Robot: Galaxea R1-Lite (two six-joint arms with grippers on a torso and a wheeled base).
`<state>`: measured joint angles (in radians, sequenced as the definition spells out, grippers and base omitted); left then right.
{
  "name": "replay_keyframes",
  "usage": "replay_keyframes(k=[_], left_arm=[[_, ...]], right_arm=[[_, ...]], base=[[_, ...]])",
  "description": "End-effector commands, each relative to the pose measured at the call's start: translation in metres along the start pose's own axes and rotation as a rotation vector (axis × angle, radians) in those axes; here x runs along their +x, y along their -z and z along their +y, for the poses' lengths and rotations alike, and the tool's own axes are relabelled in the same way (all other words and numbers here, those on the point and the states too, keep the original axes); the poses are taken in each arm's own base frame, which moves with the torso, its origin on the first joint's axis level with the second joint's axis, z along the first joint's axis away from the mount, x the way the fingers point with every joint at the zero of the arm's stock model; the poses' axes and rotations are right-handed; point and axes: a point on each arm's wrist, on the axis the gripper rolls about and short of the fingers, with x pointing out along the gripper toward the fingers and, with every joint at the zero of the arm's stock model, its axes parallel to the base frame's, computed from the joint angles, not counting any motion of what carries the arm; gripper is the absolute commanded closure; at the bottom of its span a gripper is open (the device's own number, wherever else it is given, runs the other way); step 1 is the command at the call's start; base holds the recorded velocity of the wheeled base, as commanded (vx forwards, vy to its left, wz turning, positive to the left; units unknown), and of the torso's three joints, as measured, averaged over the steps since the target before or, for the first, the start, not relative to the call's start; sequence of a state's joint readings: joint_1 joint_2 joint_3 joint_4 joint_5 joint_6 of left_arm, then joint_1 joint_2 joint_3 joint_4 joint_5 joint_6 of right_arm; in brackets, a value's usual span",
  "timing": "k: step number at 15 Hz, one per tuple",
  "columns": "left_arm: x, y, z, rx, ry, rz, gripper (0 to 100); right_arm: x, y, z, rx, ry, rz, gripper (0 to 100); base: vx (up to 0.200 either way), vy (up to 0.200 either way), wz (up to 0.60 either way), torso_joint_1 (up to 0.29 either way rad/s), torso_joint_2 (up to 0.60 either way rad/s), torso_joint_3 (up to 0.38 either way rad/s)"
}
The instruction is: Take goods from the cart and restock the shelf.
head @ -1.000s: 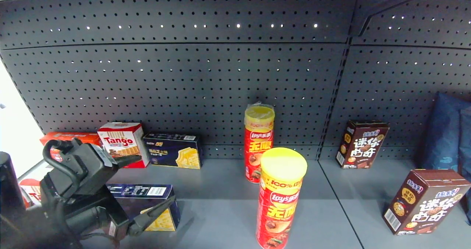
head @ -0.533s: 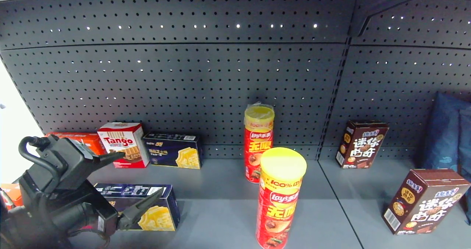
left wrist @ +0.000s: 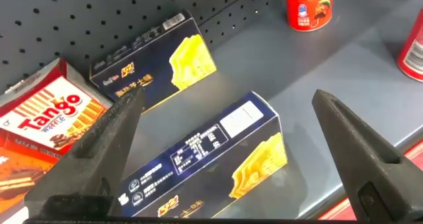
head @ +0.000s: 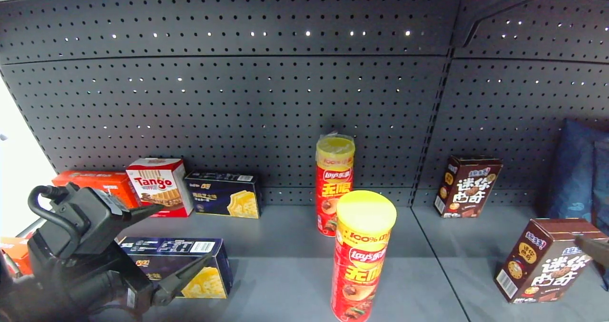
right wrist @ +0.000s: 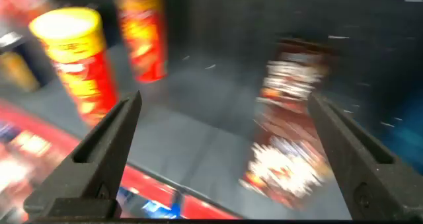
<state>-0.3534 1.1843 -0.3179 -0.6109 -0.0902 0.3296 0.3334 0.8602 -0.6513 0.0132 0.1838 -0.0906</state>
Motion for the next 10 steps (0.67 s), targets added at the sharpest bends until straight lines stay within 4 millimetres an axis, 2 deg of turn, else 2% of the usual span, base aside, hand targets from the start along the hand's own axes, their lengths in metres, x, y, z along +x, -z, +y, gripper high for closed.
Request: replay_keyframes(k=[1, 5, 10], left_arm=[[0.001, 0.001, -0.001, -0.001, 0.005, 0.010, 0], [0.002, 0.001, -0.004, 0.005, 0.006, 0.017, 0], [0.002, 0.002, -0.004, 0.005, -0.040, 0.039, 0]], right_arm=[[0.081, -0.004, 0.015, -0.026, -0.186, 0.192, 0], [0.112, 0.007, 0.037, -0.063, -0.266, 0.301, 0], [0.143, 0.028, 0.041, -0.060, -0.274, 0.433, 0]], base=[[0.000, 0.000, 0.00, 0.000, 0.00, 0.000], [0.000, 0.000, 0.00, 0.000, 0.00, 0.000], [0.000, 0.000, 0.00, 0.000, 0.00, 0.000]])
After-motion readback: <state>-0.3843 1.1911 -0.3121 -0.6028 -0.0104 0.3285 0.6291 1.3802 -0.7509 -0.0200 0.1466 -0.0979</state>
